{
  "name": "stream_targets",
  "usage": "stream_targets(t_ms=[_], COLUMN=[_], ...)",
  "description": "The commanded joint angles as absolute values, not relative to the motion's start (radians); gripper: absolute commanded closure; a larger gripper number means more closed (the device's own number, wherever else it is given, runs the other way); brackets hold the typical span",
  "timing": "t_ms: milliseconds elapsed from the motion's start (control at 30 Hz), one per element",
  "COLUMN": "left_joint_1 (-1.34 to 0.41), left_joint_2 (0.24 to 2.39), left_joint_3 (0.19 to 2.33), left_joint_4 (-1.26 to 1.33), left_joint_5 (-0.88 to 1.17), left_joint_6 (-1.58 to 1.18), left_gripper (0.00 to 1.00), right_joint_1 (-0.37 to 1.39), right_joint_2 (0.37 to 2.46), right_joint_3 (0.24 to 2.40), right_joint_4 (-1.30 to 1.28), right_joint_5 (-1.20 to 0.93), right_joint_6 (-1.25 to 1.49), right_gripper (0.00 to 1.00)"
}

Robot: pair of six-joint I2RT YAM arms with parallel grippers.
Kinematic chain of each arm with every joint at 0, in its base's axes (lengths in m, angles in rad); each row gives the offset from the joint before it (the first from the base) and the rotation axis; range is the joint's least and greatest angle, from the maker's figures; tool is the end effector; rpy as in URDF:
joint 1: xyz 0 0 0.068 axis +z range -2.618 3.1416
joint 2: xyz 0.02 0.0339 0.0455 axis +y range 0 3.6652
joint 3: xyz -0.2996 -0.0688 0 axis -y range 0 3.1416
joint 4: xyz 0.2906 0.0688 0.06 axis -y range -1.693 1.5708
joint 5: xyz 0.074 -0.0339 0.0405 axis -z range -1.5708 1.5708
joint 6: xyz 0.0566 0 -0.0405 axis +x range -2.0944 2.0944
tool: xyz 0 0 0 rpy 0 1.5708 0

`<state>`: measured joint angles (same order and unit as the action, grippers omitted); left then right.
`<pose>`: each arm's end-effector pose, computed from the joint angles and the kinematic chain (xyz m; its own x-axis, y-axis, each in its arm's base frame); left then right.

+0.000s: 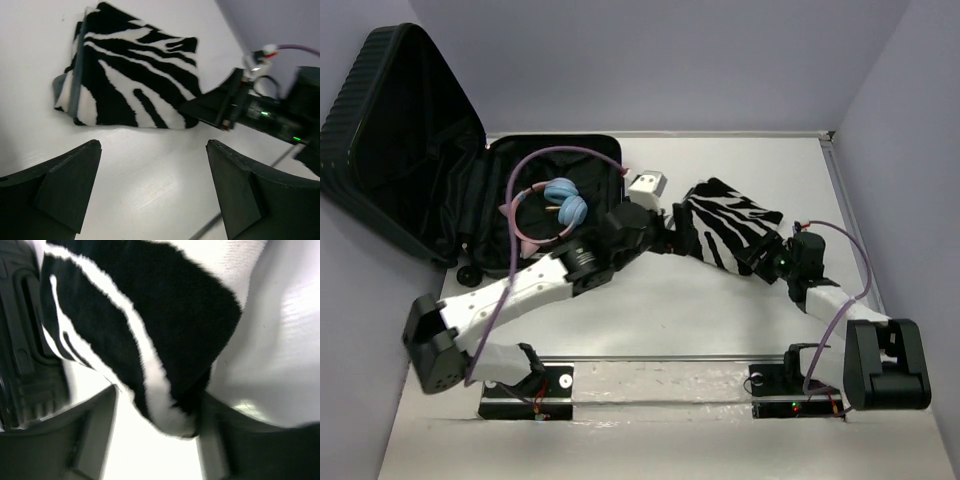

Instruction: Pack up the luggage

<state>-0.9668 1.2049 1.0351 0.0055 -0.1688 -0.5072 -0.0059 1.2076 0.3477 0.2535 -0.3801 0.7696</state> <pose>0.1995 -0.2723 0.3821 -0.4296 -0.2205 -0.8757 0.5818 0.6740 -0.4552 0.2528 0.0195 0.1404 -0.6176 0.6498 -0.4430 0.1816 0.6659 0.7236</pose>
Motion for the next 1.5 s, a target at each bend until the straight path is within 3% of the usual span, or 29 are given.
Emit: stream_targets(t_ms=[0,33,267,700,967,1200,1400,1433,1467], left_joint_1=[-0.985,-0.983,-0.908,-0.723,-0.696,-0.695,-0.696,-0.696,-0.696], left_joint_2=[1.461,1.509,1.865,2.279,2.413,2.445,2.438,2.436,2.43], left_joint_3=[1.199,1.283,1.574,1.972,2.037,1.991,1.934,1.912,1.901], left_joint_4=[-0.087,-0.109,-0.236,-0.37,-0.351,-0.269,-0.233,-0.226,-0.212], left_joint_5=[-0.425,-0.431,-0.341,-0.091,0.112,0.222,0.244,0.248,0.252], left_joint_6=[-0.407,-0.396,-0.33,-0.308,-0.337,-0.387,-0.394,-0.396,-0.394], left_gripper=[0.01,0.01,0.01,0.01,0.01,0.1,0.34,0.39,0.5], right_joint_1=[-0.002,-0.002,-0.002,-0.002,-0.002,-0.002,-0.011,-0.011,-0.011], right_joint_2=[1.085,1.075,1.042,1.167,1.246,1.371,1.454,1.459,1.46], right_joint_3=[0.344,0.347,0.348,0.414,0.431,0.445,0.443,0.443,0.445], right_joint_4=[0.186,0.172,0.132,0.162,0.206,0.302,0.411,0.419,0.425], right_joint_5=[-0.339,-0.327,-0.224,-0.146,-0.156,-0.178,-0.236,-0.242,-0.25], right_joint_6=[0.723,0.716,0.693,0.675,0.684,0.735,0.768,0.77,0.77], right_gripper=[0.2,0.1,0.03,0.0,0.03,0.15,0.45,0.57,0.62])
